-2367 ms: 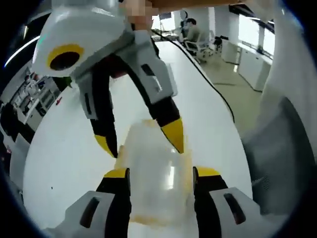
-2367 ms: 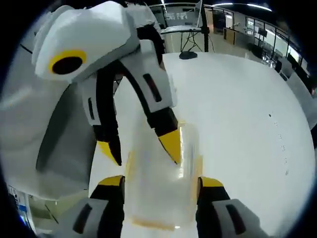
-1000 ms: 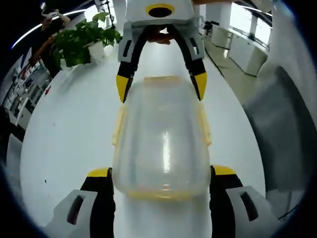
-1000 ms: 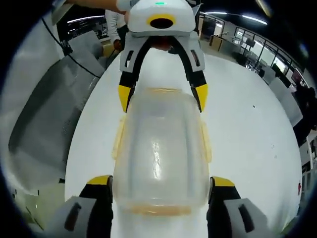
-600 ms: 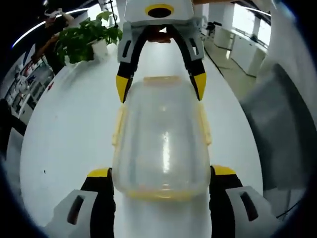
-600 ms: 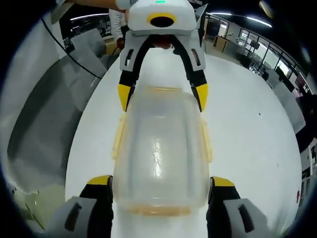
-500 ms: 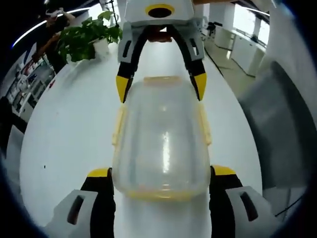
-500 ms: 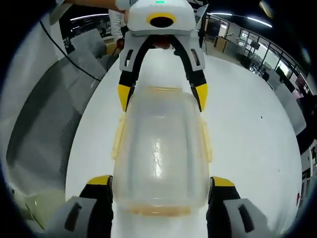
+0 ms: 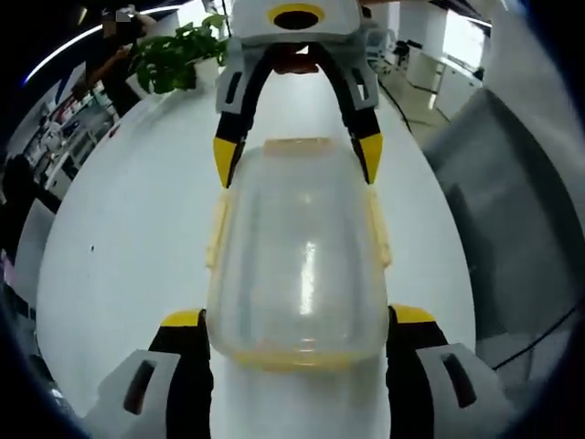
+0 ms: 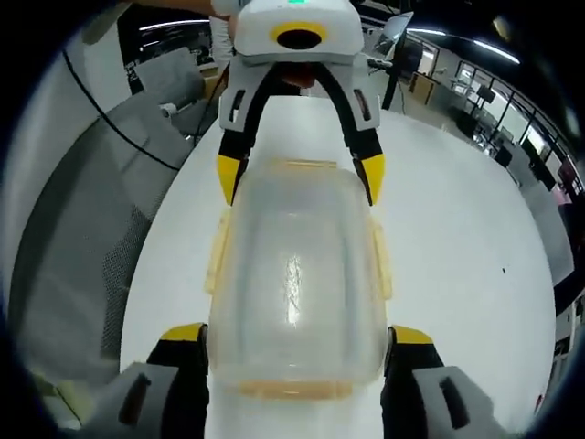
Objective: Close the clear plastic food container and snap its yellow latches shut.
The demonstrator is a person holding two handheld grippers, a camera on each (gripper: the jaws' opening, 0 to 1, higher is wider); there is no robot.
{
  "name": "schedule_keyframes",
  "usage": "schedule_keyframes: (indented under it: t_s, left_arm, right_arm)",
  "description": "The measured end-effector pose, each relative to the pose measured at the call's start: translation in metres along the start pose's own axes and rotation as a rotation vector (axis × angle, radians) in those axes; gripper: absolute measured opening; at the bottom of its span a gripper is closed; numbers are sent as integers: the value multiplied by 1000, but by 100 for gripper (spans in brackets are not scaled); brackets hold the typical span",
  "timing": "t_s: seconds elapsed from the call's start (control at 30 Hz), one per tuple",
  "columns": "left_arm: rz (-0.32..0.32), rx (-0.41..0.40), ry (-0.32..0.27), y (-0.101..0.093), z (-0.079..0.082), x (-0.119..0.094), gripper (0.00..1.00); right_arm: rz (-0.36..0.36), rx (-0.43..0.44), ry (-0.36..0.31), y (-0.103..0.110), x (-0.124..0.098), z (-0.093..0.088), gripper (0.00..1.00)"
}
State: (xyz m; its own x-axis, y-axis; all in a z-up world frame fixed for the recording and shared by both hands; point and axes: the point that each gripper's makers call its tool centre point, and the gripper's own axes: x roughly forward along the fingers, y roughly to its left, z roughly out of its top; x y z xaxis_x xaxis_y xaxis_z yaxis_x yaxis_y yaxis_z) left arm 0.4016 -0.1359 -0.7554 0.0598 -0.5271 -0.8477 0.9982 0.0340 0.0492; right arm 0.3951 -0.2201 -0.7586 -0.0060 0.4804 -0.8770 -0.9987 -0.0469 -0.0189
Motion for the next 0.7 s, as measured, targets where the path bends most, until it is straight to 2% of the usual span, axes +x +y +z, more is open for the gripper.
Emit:
schedule_keyframes:
  t_s: [0.17,0.4,0.7]
  left_arm:
    - [2,-7,3,1,-24,-15,77]
    - [-3,-8,4,1,-46,-28,77]
    - [-23,-23,4,16,-50,-26,79]
  right_arm:
    - [4,-7,11,-2,13,23,78]
    - [5,-9,15,-2,27,47,78]
    - [12,-19,21,-18,29,50,78]
